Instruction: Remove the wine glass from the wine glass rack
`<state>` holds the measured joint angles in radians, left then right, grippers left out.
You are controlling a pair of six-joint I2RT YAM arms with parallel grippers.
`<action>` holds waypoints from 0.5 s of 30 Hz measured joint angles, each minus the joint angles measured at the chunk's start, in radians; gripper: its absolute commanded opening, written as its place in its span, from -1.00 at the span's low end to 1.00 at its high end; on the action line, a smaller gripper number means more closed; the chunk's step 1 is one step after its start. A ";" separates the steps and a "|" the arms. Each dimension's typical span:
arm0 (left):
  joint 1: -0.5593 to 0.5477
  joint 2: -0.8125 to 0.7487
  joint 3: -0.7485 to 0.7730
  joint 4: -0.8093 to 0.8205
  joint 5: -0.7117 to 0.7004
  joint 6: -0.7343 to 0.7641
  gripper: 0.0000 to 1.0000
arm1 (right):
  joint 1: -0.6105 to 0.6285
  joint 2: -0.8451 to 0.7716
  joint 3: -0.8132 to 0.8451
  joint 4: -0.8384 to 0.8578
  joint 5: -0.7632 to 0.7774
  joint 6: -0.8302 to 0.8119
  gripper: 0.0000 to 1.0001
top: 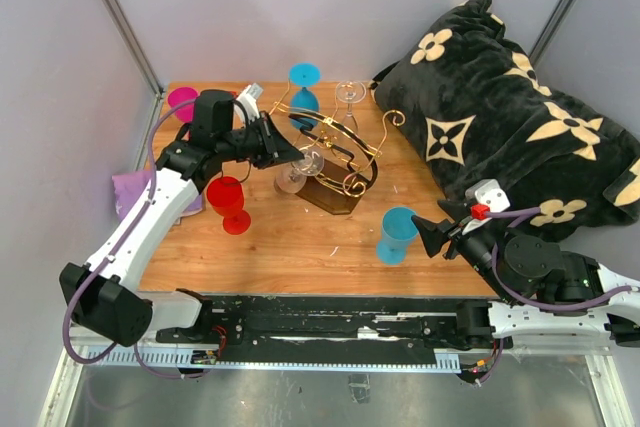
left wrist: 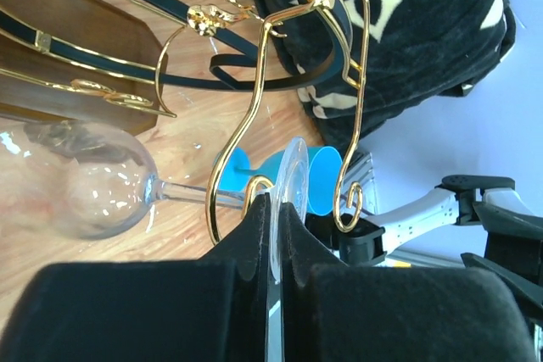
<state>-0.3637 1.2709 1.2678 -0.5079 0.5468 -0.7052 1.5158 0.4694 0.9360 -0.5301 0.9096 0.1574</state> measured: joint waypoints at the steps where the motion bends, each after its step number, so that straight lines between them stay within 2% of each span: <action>1: -0.001 0.000 0.000 0.003 -0.005 -0.002 -0.99 | 0.000 0.000 0.000 0.000 0.000 0.000 0.17; 10: -0.011 0.022 0.122 -0.095 -0.069 0.025 -0.99 | 0.000 -0.005 0.002 -0.022 0.000 0.006 0.17; 15: -0.010 0.019 0.132 -0.121 -0.089 0.039 -0.99 | 0.000 -0.018 0.002 -0.024 0.006 0.007 0.17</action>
<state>-0.3733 1.2900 1.3994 -0.6292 0.4583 -0.6659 1.5158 0.4519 0.9379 -0.5545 0.9161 0.1646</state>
